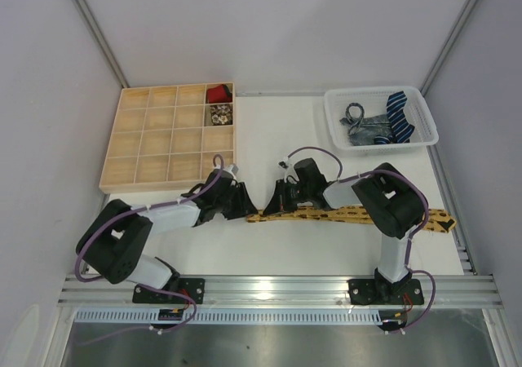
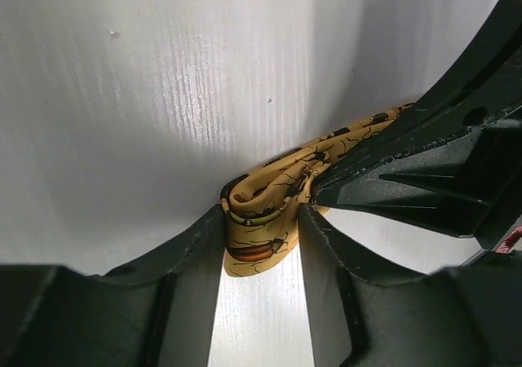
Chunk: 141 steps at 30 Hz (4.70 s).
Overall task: Roll the ties
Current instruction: Roll the tie
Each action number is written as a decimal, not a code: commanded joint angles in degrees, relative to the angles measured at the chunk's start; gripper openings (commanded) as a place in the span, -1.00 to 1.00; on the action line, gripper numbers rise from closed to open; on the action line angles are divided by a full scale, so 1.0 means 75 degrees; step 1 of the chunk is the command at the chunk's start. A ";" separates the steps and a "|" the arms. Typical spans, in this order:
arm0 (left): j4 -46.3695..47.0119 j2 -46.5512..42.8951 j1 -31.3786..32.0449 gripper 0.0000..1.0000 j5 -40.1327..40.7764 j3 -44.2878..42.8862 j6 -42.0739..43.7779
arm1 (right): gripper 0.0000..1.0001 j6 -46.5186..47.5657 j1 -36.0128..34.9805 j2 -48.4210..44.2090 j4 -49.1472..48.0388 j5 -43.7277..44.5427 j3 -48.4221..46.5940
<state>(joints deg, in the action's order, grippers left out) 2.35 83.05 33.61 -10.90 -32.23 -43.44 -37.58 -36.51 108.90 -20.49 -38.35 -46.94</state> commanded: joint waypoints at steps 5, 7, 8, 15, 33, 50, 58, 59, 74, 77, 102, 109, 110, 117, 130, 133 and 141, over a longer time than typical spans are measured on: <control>-0.0652 0.0563 -0.0051 -0.58 0.0059 -0.0026 0.0108 | -1.00 0.0441 -0.0006 0.0222 0.0821 0.0858 0.0118; -0.0992 0.0692 -0.0051 -0.99 0.0035 -0.0307 0.0167 | -1.00 0.0522 -0.0123 0.0140 0.0985 0.1010 0.0025; -0.1097 0.0704 -0.0051 -0.99 0.0035 -0.0355 0.0179 | -1.00 0.0592 -0.0159 0.0105 0.1160 0.1070 -0.0104; -0.1999 0.0202 -0.0039 -0.99 0.0233 -0.0507 0.0132 | -1.00 0.1072 -0.0592 -0.0305 0.2285 0.1679 -0.0888; -0.2821 -0.0584 -0.0028 -0.99 0.0586 -0.0636 0.0355 | -1.00 0.1062 -0.1120 -0.0657 0.3107 0.1703 -0.1558; -0.3184 -0.0713 -0.0016 -0.99 0.0761 -0.0929 0.0589 | -1.00 0.1003 -0.1506 -0.0728 0.3212 0.1867 -0.1921; -0.3184 -0.0702 0.0008 -0.99 0.0761 -0.0965 0.0612 | -1.00 0.0816 -0.1671 -0.0329 0.2873 0.1808 -0.1851; -0.3196 -0.0690 0.0019 -0.99 0.0761 -0.0976 0.0612 | -1.00 0.0804 -0.1694 -0.0306 0.2861 0.1832 -0.1874; -0.3547 -0.0901 0.0101 -0.99 0.0715 -0.1386 0.0671 | -0.99 0.0828 -0.1800 0.0140 0.2838 0.2113 -0.1863; -0.3595 -0.0913 0.0299 -0.99 0.0517 -0.1643 0.0508 | -0.99 0.0607 -0.1823 0.0163 0.2489 0.1857 -0.1770; -0.3477 0.0482 0.1016 -0.99 0.0796 -0.2382 -0.0325 | -0.99 -0.0192 -0.1354 0.0093 0.1408 0.0683 -0.1265; -0.3665 0.0611 0.1015 -0.99 0.1019 -0.2453 -0.0313 | -0.99 -0.0075 -0.1144 -0.0445 0.1993 0.0859 -0.1265; -0.3676 0.0622 0.1027 -1.00 0.1031 -0.2453 -0.0290 | -0.99 -0.0028 -0.1074 -0.0632 0.2156 0.0882 -0.1253; -0.3723 0.0681 0.1015 -0.99 0.1089 -0.2570 -0.0255 | -0.99 0.0616 -0.0675 -0.1044 0.3095 0.1445 -0.1277; -0.3864 0.1032 0.1074 -0.99 0.1019 -0.2898 -0.0231 | -1.00 0.0359 -0.0838 -0.0446 0.2229 0.1468 -0.0632; -0.3852 0.1150 0.1109 -0.99 0.1043 -0.2922 -0.0266 | -1.00 0.0312 -0.0932 -0.0388 0.2158 0.1492 -0.0620; -0.3665 0.1314 0.1191 -0.99 0.1078 -0.2805 -0.0267 | -1.00 0.0347 -0.0827 -0.0457 0.2228 0.1457 -0.0609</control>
<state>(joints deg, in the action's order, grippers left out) -26.00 91.96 41.74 -3.29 -52.66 -44.97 -35.35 -42.78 105.36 -3.33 -28.51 -52.18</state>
